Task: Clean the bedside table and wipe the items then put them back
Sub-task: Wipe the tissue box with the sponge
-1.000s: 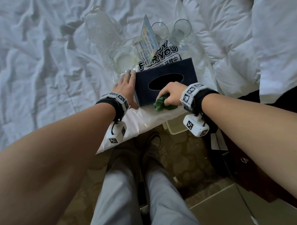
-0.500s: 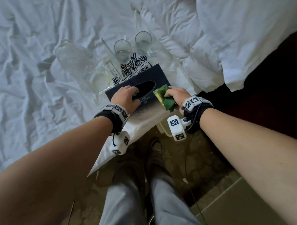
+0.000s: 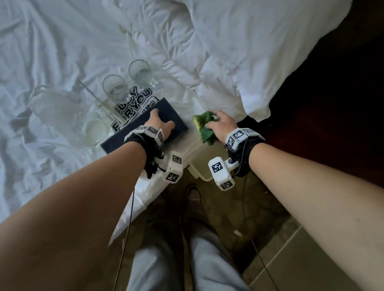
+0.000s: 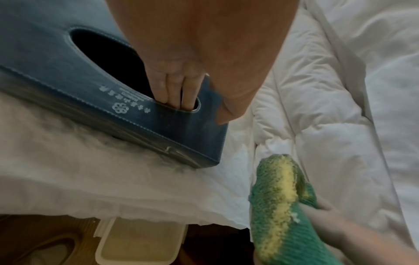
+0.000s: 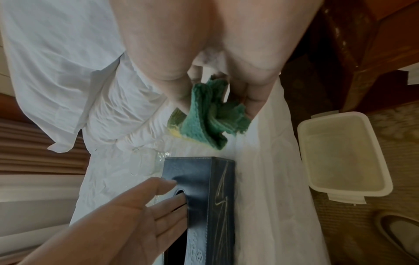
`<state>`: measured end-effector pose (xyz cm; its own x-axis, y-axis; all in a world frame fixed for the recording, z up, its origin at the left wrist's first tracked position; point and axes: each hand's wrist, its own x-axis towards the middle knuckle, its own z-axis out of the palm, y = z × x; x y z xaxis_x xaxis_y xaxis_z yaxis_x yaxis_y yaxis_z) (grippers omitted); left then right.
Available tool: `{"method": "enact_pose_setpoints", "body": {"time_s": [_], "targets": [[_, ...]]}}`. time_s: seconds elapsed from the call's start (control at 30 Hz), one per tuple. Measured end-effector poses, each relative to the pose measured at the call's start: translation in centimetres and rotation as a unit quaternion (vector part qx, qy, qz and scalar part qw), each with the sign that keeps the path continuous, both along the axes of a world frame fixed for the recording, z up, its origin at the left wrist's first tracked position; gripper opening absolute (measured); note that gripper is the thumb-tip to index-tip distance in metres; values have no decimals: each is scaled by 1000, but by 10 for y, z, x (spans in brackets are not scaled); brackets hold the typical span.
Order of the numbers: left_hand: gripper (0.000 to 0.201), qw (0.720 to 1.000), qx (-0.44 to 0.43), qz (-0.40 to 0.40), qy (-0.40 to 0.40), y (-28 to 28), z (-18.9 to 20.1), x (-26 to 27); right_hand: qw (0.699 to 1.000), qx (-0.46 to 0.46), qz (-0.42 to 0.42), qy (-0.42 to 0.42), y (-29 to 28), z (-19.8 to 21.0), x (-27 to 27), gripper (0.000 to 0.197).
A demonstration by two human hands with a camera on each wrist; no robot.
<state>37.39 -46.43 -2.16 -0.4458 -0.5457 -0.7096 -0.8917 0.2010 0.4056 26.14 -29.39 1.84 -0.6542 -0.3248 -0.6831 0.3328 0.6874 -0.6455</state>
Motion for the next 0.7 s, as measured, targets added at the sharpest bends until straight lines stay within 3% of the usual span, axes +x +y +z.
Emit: {"method": "enact_pose_setpoints", "body": {"time_s": [0.2, 0.4, 0.57, 0.7], "targets": [[71, 998, 20, 47, 47, 1, -7, -5, 999, 9, 34, 3, -4, -4, 0, 42], [64, 996, 12, 81, 46, -1, 7, -4, 999, -3, 51, -3, -15, 6, -2, 39], [106, 988, -22, 147, -47, -10, 43, 11, 997, -16, 77, 3, -30, 36, -3, 37], [106, 986, -21, 164, -25, -19, 73, 31, 995, -36, 95, 6, -43, 64, -1, 33]]}}
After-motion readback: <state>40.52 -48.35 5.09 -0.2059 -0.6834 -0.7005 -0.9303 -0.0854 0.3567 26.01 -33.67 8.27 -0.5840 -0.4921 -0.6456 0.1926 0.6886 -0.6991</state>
